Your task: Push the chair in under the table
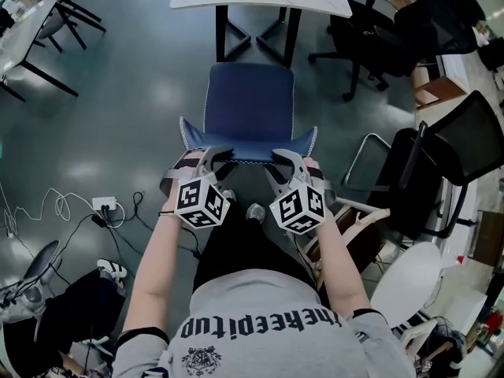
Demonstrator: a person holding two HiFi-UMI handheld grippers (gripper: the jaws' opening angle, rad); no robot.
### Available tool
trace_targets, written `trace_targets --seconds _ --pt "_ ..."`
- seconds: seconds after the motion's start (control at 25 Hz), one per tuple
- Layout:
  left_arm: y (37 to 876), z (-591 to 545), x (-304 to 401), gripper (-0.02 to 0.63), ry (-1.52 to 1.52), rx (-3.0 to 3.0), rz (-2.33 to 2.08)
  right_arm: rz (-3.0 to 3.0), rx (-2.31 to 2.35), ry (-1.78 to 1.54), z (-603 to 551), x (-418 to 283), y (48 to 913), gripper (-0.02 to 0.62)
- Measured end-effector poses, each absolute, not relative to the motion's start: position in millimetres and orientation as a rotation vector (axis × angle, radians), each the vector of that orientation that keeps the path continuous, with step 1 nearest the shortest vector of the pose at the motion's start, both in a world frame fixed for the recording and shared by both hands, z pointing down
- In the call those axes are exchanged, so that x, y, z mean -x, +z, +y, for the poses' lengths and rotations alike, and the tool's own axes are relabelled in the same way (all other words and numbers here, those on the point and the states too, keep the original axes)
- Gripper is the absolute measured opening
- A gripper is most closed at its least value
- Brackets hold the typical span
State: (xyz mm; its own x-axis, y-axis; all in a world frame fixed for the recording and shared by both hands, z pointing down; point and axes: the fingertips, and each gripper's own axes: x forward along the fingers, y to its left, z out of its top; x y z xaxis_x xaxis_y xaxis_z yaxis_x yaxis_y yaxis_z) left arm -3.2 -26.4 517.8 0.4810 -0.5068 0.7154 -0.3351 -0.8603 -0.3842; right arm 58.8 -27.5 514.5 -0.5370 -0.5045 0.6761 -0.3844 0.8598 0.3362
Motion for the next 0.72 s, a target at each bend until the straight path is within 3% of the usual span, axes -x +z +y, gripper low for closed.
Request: trace_targets --seconds 0.72 --pt "517.1 -83.4 8.2 0.13 -1.313 2.533 0.711 -2.196 -0.66 -0.171 -84.4 -53.6 513.8 0.138"
